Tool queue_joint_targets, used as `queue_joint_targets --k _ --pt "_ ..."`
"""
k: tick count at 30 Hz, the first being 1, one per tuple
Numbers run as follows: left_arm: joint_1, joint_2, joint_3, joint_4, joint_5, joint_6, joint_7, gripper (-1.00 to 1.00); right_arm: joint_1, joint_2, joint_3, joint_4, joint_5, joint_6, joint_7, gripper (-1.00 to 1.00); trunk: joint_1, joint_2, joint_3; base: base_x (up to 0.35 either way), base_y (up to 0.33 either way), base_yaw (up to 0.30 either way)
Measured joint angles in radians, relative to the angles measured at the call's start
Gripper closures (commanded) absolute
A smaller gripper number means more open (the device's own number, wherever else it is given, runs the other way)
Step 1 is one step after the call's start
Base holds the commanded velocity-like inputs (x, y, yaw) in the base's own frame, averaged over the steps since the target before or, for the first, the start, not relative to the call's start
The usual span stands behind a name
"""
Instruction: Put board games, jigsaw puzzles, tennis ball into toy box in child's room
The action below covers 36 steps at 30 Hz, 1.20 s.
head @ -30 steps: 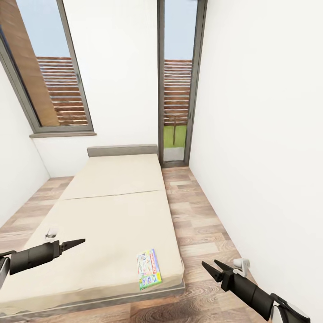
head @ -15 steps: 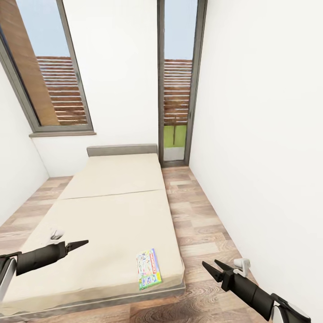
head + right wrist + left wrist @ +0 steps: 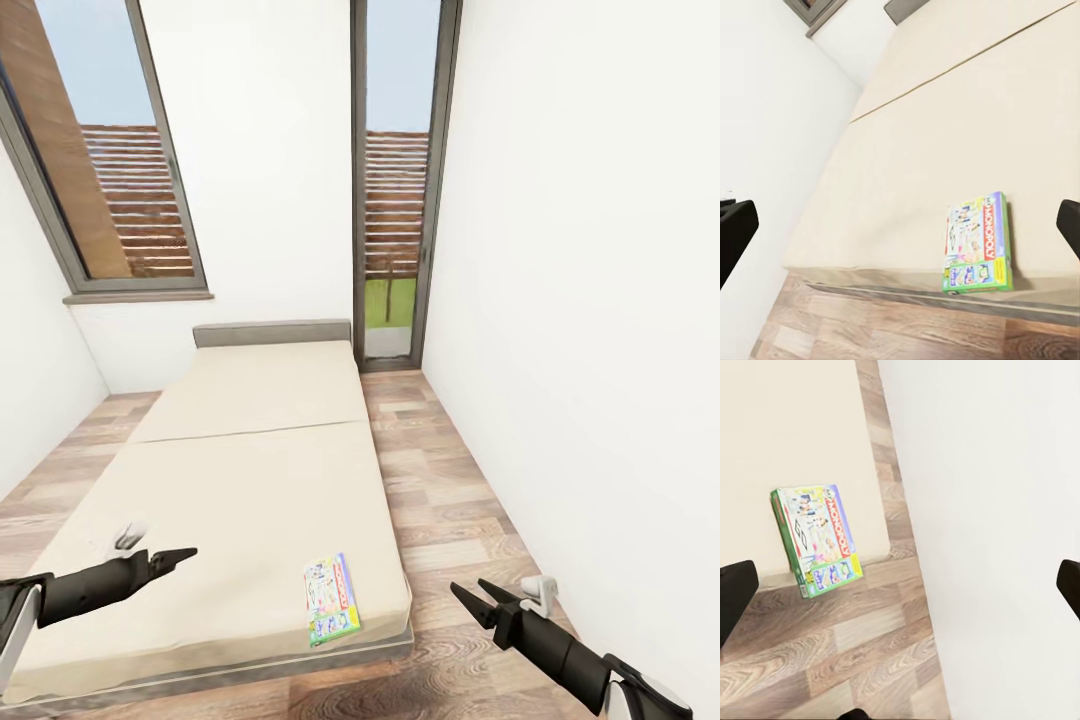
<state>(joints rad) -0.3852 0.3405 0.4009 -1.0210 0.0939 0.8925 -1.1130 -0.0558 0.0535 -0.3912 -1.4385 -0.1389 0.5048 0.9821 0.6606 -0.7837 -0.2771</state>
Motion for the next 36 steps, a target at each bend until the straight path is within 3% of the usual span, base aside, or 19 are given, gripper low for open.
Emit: queue_joint_targets --k 14,23,29,36 --pt "0.0 -0.004 0.005 0.012 0.002 0.002 0.092 -1.0 0.0 0.0 -0.001 0.006 0.001 0.0 -0.001 -1.0 0.054 -0.098 -0.044 0.0 0.0 0.0" --pt "-0.001 -0.046 0.005 0.013 0.005 0.002 0.167 -1.0 0.0 0.0 -0.001 0.006 0.002 0.0 -0.003 -1.0 0.088 -0.161 -0.072 0.0 0.0 0.0" --pt "-0.001 -0.074 0.005 0.014 0.005 0.002 0.18 -1.0 0.0 0.0 -0.001 0.006 0.003 0.0 -0.007 -1.0 0.111 -0.203 -0.091 0.0 0.0 0.012" --pt "0.0 -0.108 0.005 0.014 0.004 0.004 0.215 -1.0 0.0 -0.001 -0.001 0.006 0.003 0.006 -0.019 -1.0 0.138 -0.252 -0.113 -0.002 0.0 0.186"
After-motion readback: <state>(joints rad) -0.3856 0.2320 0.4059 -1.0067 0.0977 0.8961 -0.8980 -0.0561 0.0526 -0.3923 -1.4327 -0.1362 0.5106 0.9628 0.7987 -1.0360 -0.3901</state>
